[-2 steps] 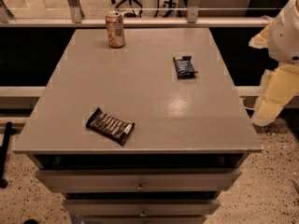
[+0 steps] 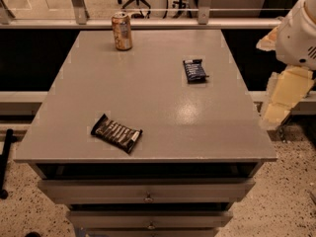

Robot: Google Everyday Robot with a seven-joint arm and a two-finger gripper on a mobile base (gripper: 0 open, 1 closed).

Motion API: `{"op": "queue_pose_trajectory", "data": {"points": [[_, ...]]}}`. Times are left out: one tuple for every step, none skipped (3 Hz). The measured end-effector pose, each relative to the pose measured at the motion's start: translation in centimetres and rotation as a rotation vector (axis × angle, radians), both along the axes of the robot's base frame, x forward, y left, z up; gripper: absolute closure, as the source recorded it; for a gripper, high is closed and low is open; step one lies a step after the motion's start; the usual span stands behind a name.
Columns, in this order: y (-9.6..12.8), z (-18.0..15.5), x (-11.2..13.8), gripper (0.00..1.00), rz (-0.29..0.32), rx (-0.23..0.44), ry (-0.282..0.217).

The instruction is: Pick rxbar blueberry

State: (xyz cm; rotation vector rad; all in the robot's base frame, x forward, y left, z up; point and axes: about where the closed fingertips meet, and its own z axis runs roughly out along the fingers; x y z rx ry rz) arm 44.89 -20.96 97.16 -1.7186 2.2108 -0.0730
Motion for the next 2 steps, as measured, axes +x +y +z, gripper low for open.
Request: {"op": "queue_pose_trajectory", "data": {"points": [[1.0,-1.5,3.7,0.00,-0.016,0.070,-0.017],[2.3,-4.0,10.7,0.00,-0.072,0.218,-0.030]]}}
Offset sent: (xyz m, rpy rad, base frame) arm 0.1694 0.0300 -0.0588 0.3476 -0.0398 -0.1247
